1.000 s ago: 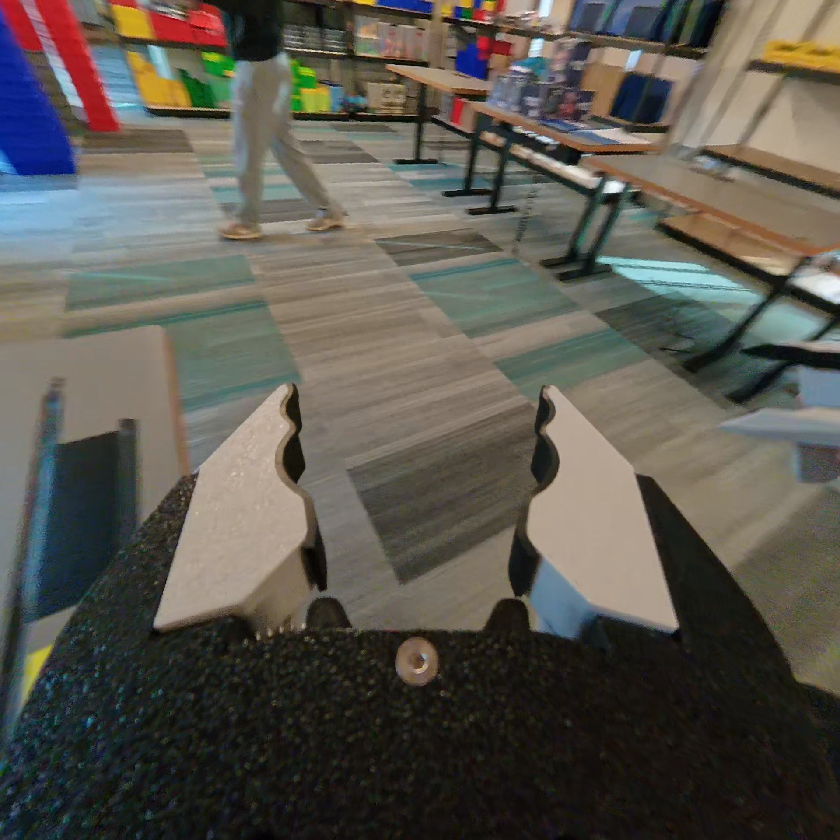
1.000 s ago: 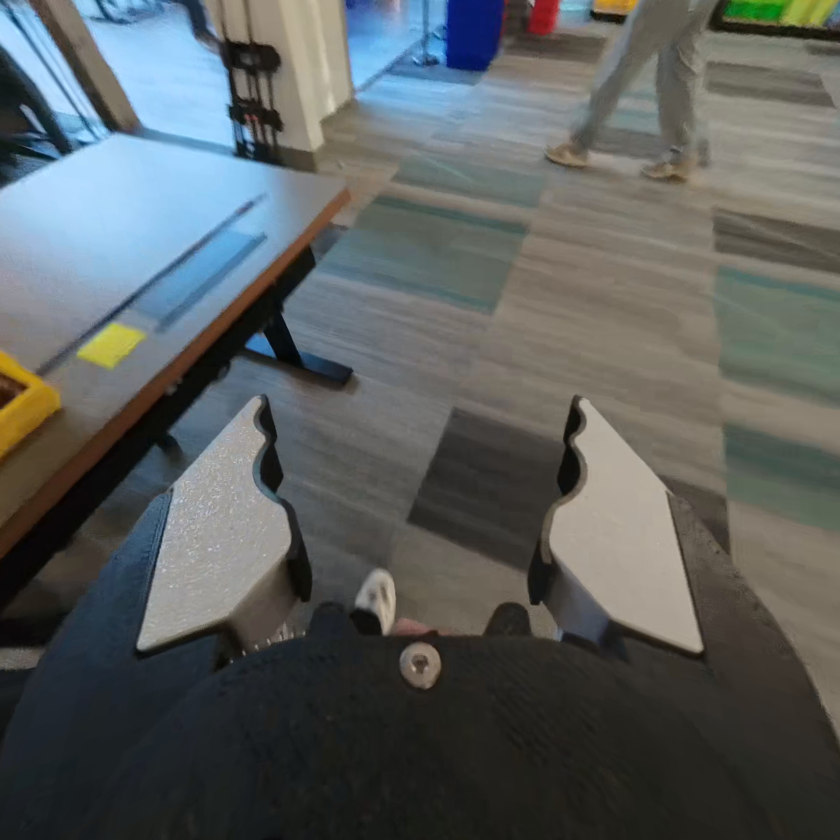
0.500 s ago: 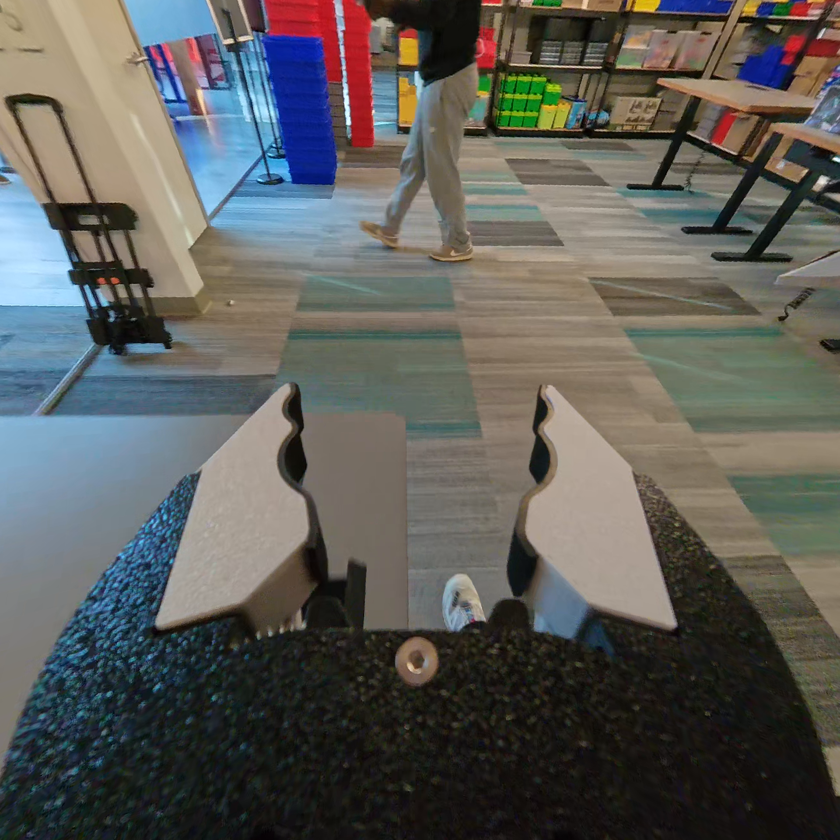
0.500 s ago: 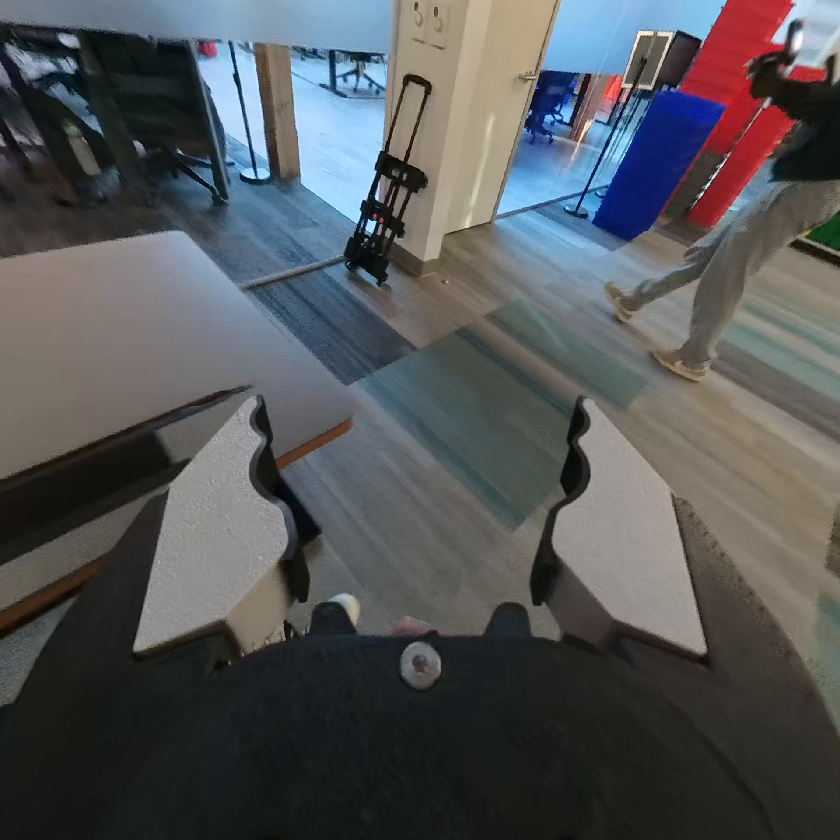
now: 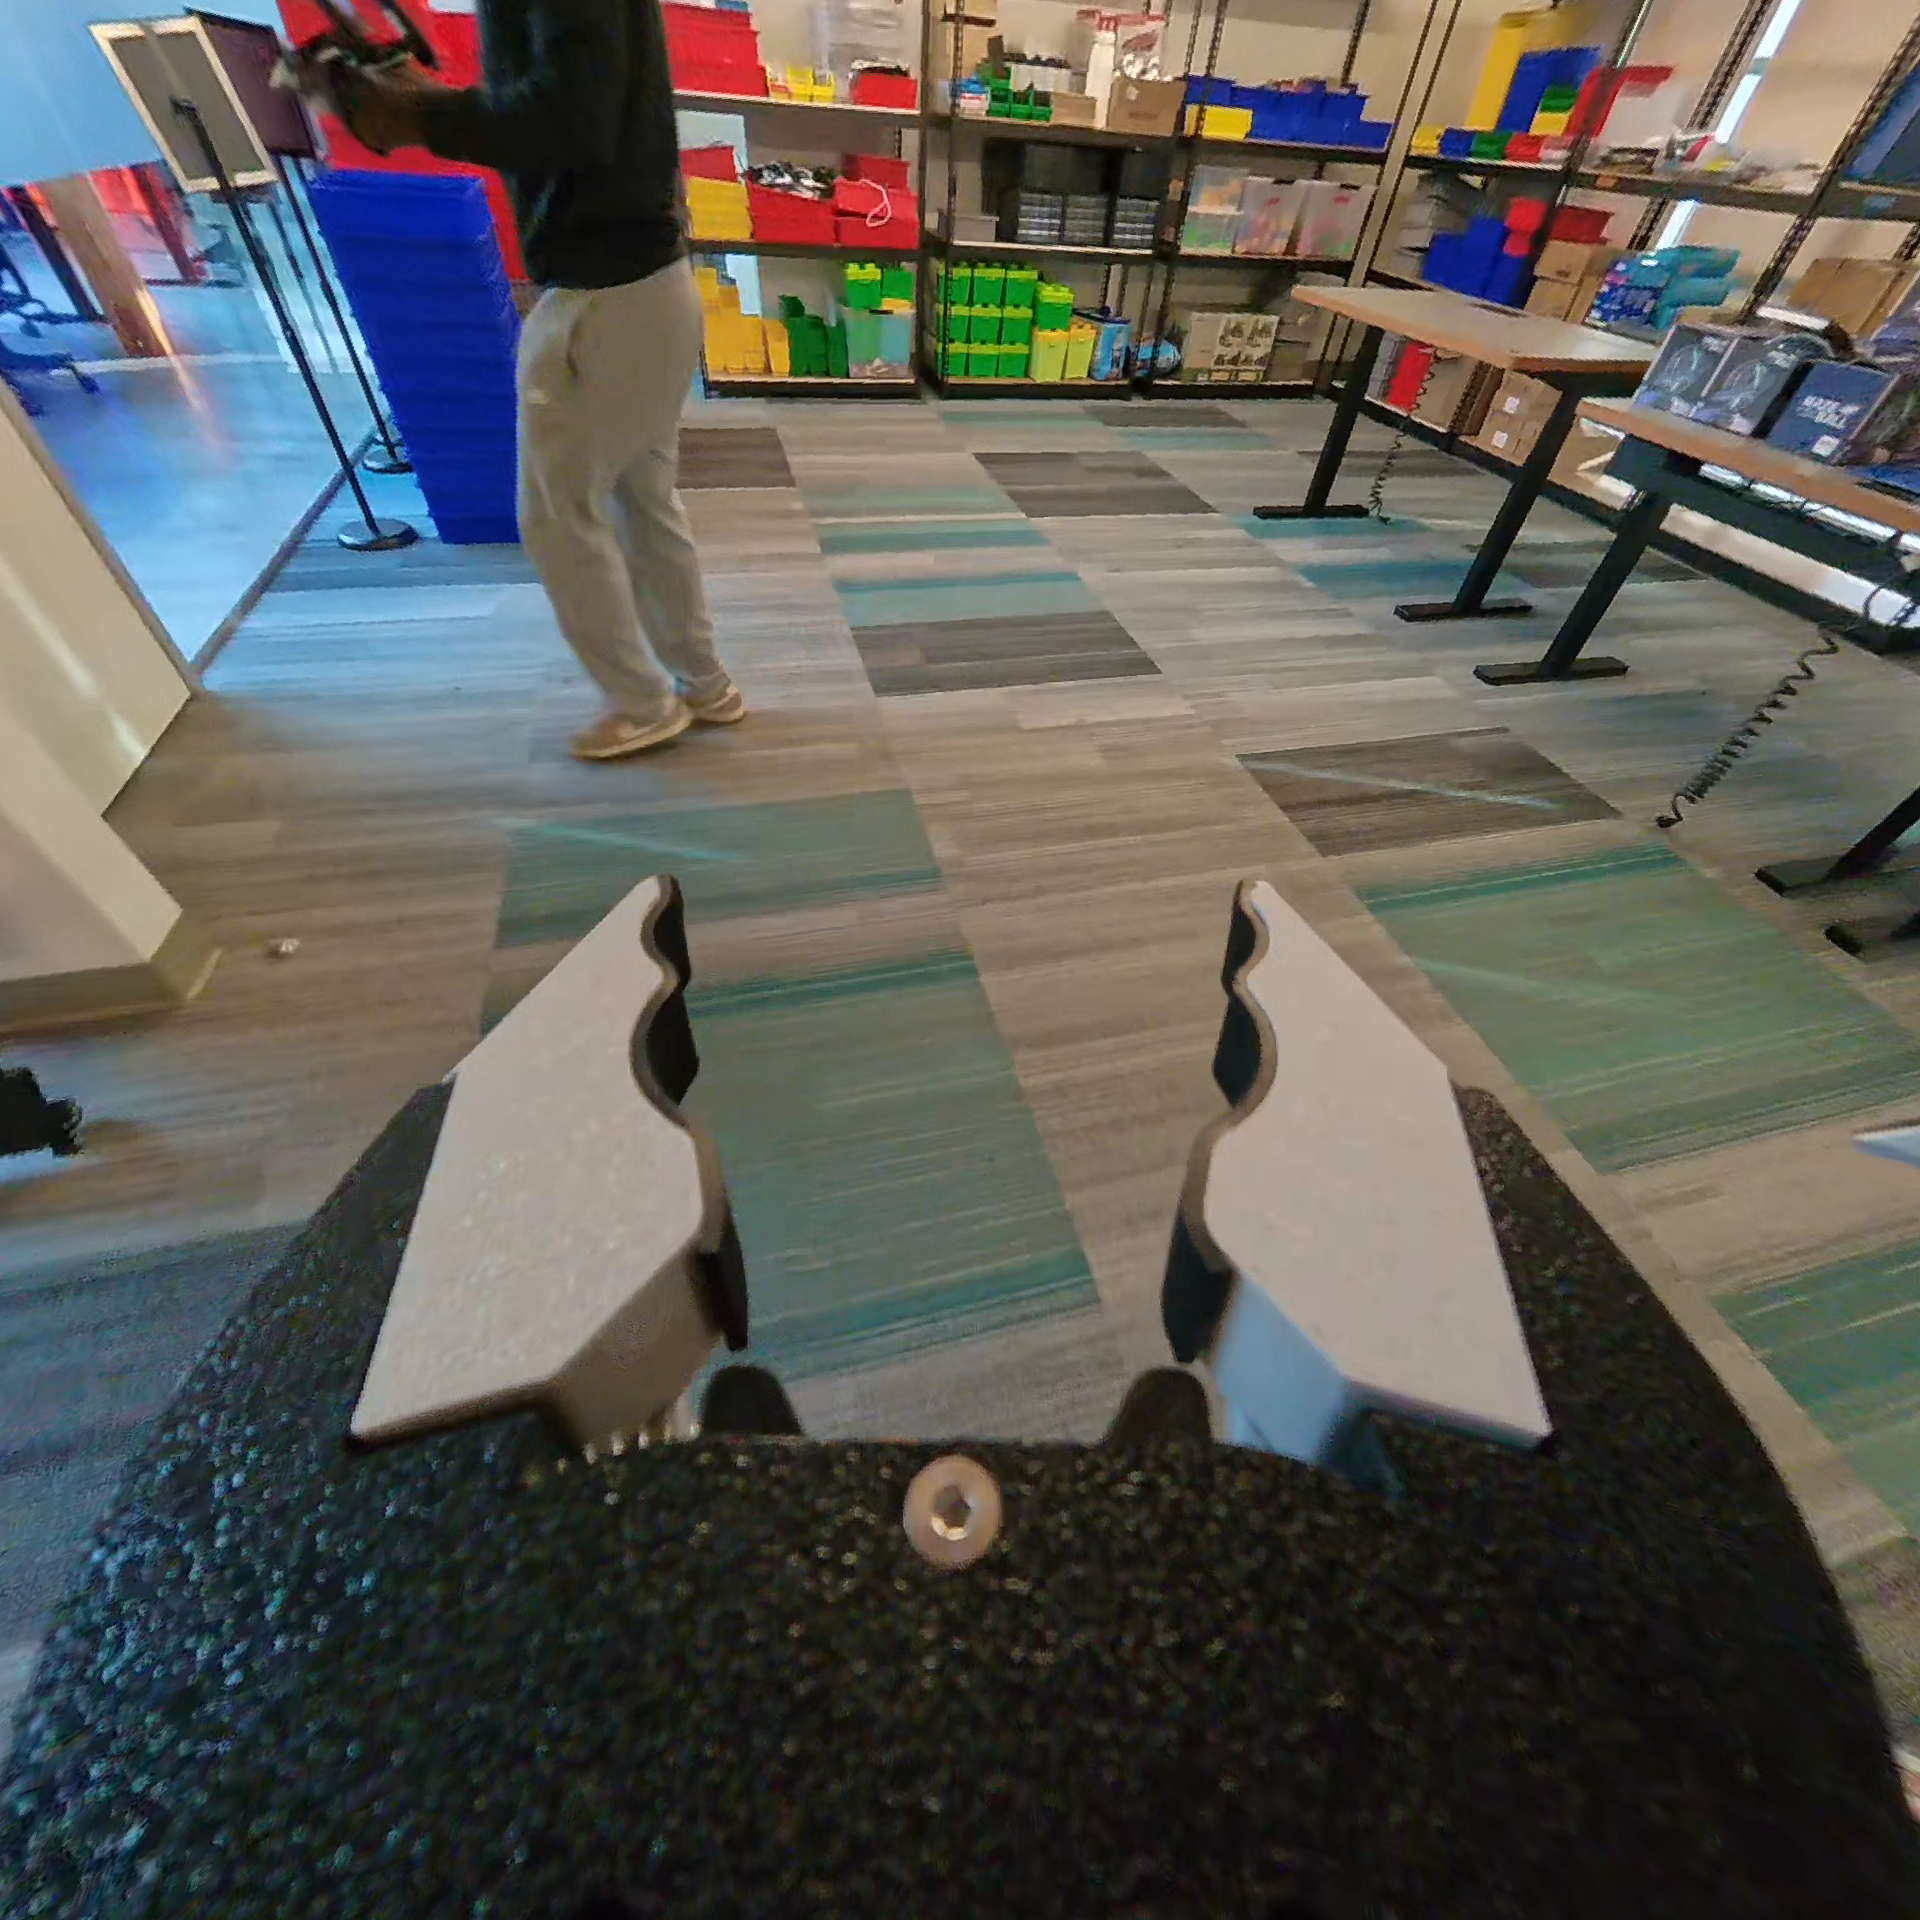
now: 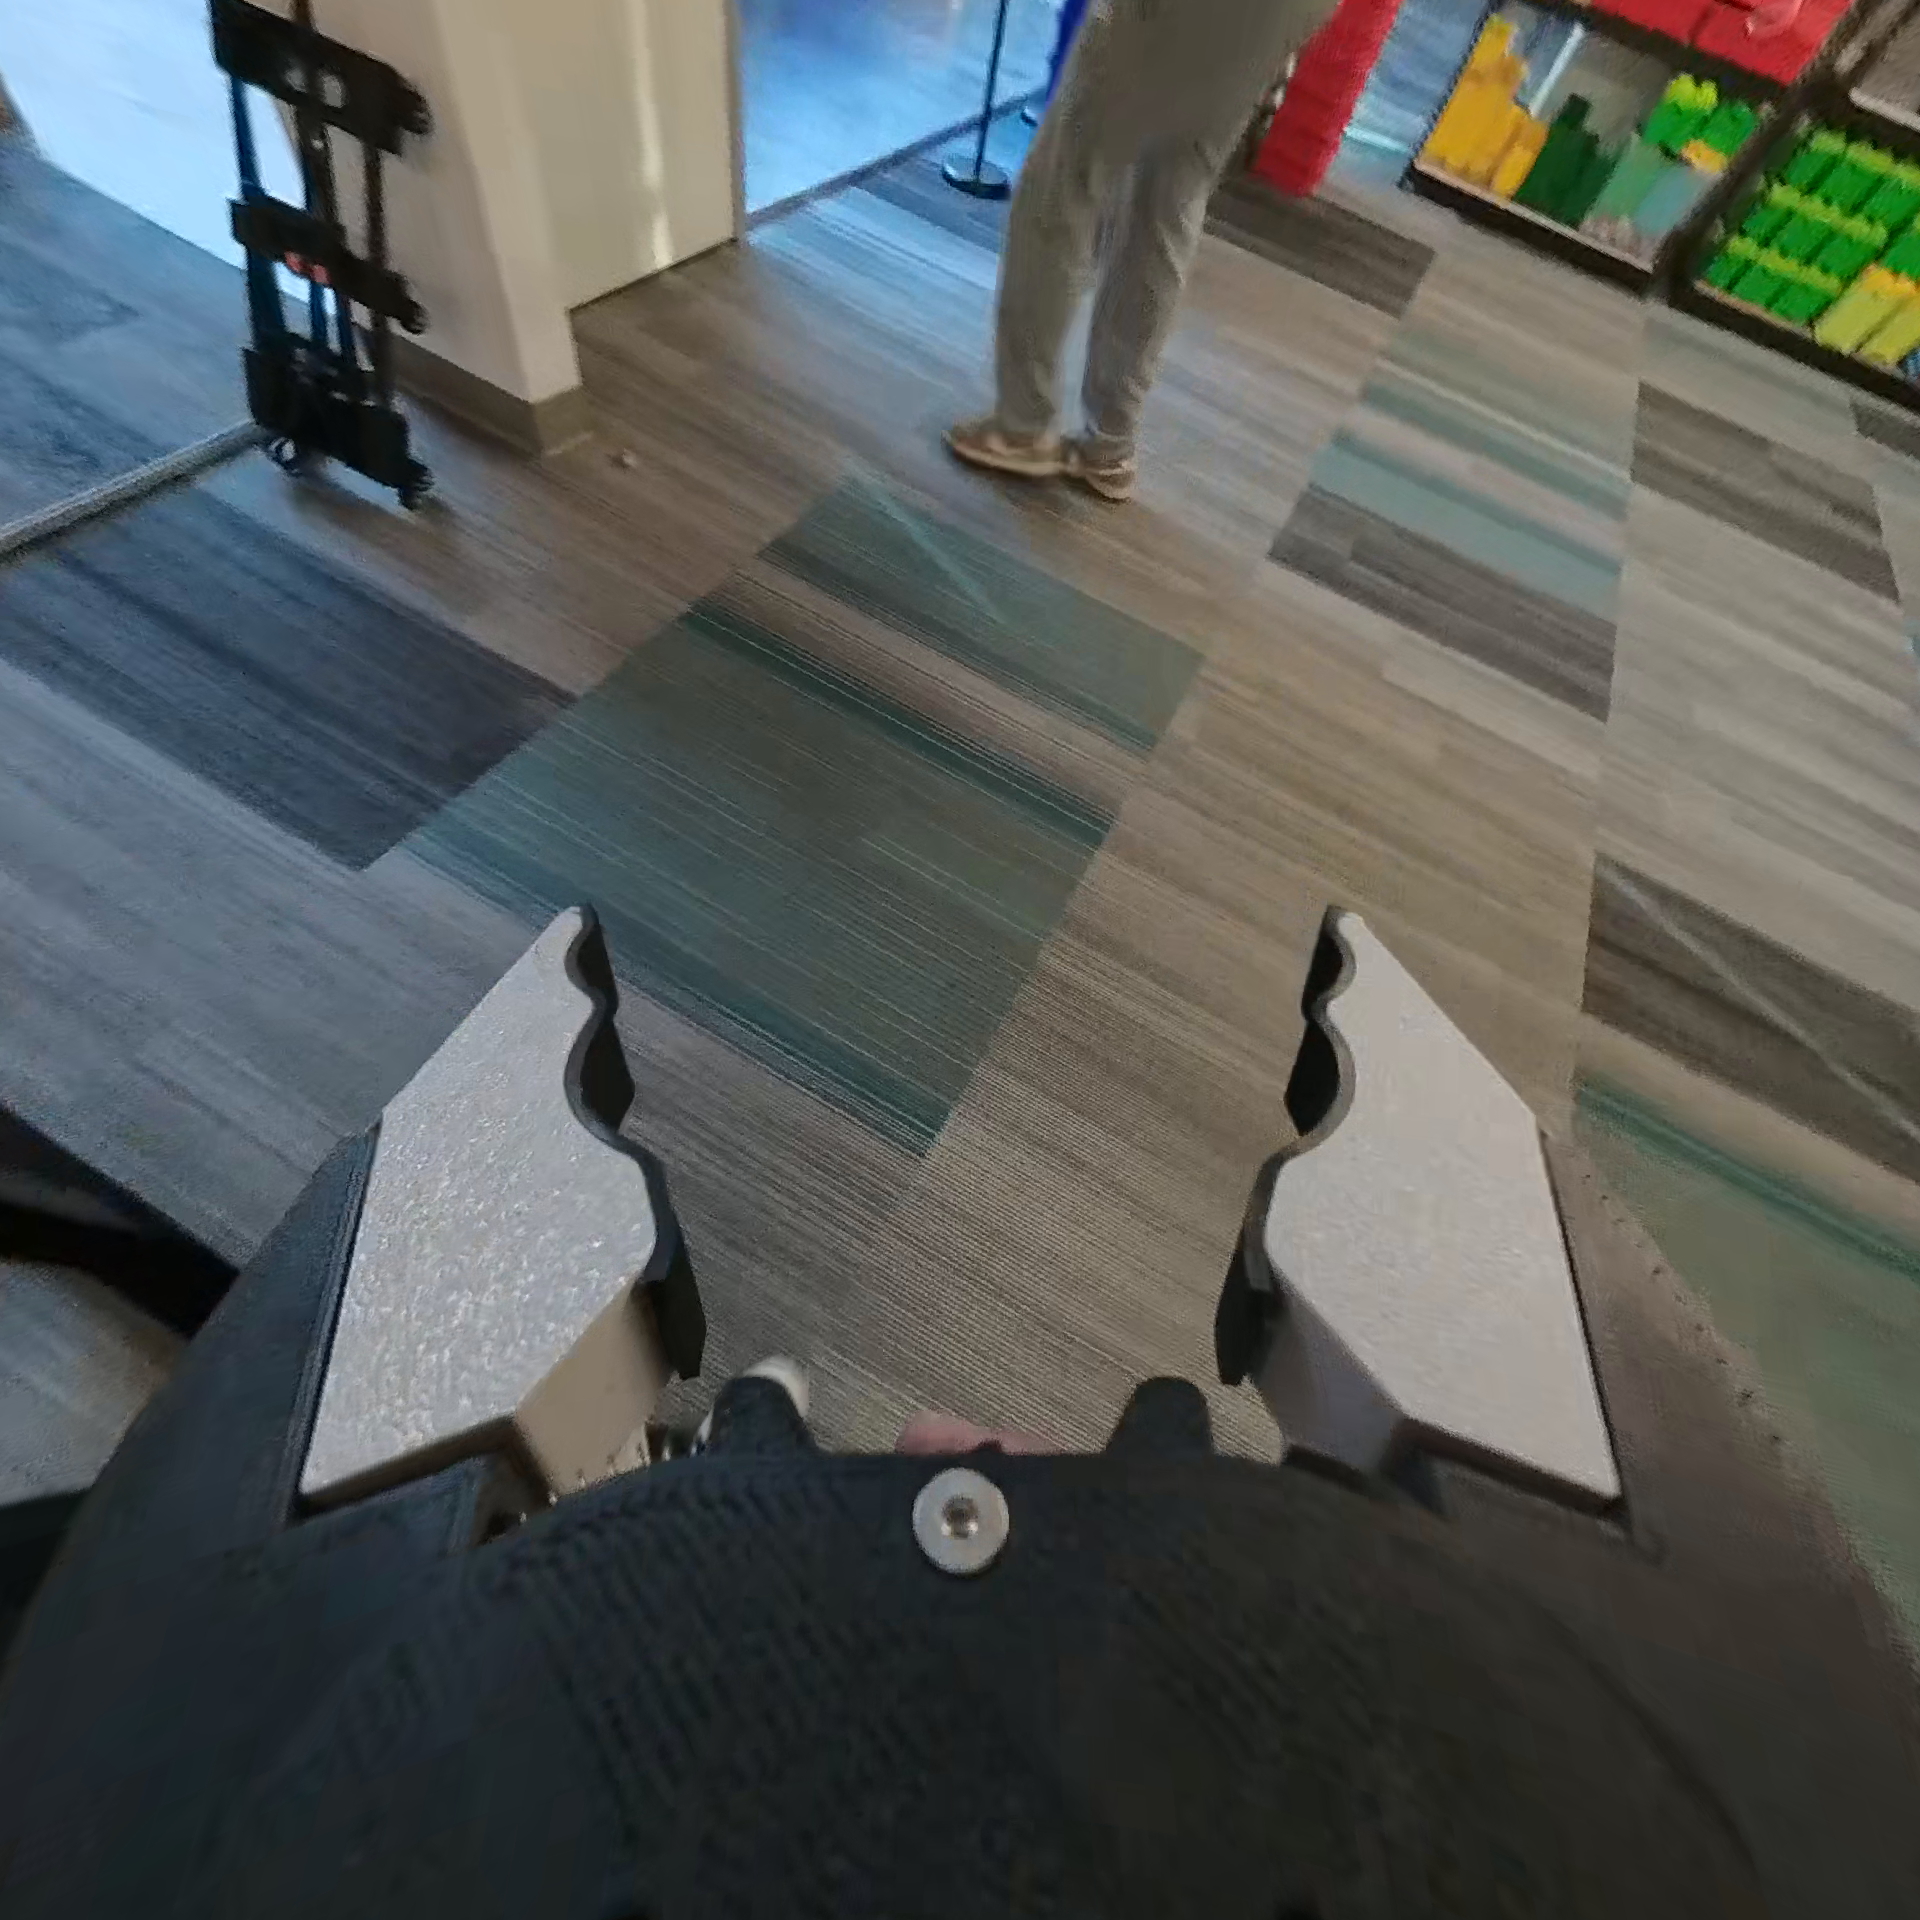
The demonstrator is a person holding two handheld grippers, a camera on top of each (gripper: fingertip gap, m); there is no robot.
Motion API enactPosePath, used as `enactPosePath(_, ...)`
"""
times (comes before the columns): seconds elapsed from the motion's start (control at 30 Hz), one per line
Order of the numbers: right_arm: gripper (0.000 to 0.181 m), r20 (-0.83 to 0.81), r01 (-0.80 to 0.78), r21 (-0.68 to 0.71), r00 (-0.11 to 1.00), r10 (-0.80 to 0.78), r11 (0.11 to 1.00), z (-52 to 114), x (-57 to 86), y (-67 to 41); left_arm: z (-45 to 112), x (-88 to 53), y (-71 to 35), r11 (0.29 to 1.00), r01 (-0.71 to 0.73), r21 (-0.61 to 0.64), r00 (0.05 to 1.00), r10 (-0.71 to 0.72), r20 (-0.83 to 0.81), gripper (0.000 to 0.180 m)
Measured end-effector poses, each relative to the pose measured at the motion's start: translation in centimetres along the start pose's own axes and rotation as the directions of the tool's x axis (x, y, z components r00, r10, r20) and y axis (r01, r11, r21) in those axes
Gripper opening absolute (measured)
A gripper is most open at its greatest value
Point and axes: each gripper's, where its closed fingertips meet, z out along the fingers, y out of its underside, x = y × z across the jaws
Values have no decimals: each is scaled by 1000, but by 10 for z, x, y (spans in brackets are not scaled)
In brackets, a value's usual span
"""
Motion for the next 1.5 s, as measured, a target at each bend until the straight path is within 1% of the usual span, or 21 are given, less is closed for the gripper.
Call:
enactPosePath(0.07, 128, 10, -56, -17, 998, 56, 998, 51, 9, 3, 38, -16, -5, 1000, 5, 1, 1000, -5, -2, 100)
enactPosePath(0.13, 128, 64, -52, -31, 997, 54, 998, 110, 14, -8, 75, -36, -2, 1000, 16, -16, 1000, -16, 15, 100)
enactPosePath(0.2, 129, 139, 16, -21, 990, -13, 1000, 177, 16, -34, 109, -64, 1, 999, 20, -34, 998, -18, 62, 101)
enactPosePath(0.27, 130, 179, 91, 17, 980, -93, 996, 245, 26, -68, 140, -99, 3, 999, 26, -48, 991, -19, 134, 101)
enactPosePath(0.4, 129, 256, 193, 115, 942, -217, 974, 386, 38, -153, 189, -178, -7, 993, 82, -86, 944, -50, 326, 101)
enactPosePath(0.53, 128, 260, 339, 277, 874, -409, 899, 502, 36, -257, 230, -241, -29, 989, 144, -19, 889, -121, 441, 99)
enactPosePath(0.6, 128, 270, 361, 325, 850, -452, 874, 546, 28, -301, 259, -264, -32, 985, 171, -37, 874, -134, 468, 99)
enactPosePath(0.7, 127, 327, 296, 375, 844, -424, 879, 597, 14, -348, 312, -290, -43, 986, 161, -52, 874, -118, 471, 100)
enactPosePath(0.8, 127, 352, 262, 361, 850, -391, 895, 652, 15, -370, 385, -324, -49, 984, 158, -77, 893, -109, 438, 99)
enactPosePath(0.87, 127, 350, 266, 338, 855, -382, 903, 691, 24, -380, 437, -348, -52, 983, 157, -90, 914, -110, 391, 100)
enactPosePath(0.93, 128, 324, 286, 302, 866, -381, 909, 732, 40, -385, 494, -377, -56, 983, 148, -105, 934, -104, 342, 100)
enactPosePath(1.03, 128, 267, 296, 201, 901, -343, 934, 793, 82, -386, 578, -420, -71, 984, 143, -105, 958, -111, 265, 99)
enactPosePath(1.13, 127, 184, 231, 62, 954, -238, 971, 843, 130, -382, 656, -462, -101, 984, 148, -102, 975, -128, 180, 99)
enactPosePath(1.2, 127, 124, 140, -5, 982, -139, 990, 869, 154, -385, 701, -487, -127, 988, 124, -90, 986, -113, 123, 100)
enactPosePath(1.27, 123, 84, 40, -3, 996, -40, 999, 895, 169, -397, 741, -513, -148, 994, 79, -74, 993, -72, 96, 99)
enactPosePath(1.33, 121, 71, -7, -13, 997, 8, 1000, 921, 173, -407, 778, -534, -161, 994, 62, -91, 996, -56, 68, 98)
enactPosePath(1.5, 119, 75, 0, -12, 997, 1, 1000, 985, 164, -434, 841, -564, -187, 996, 28, -79, 999, -26, 29, 96)
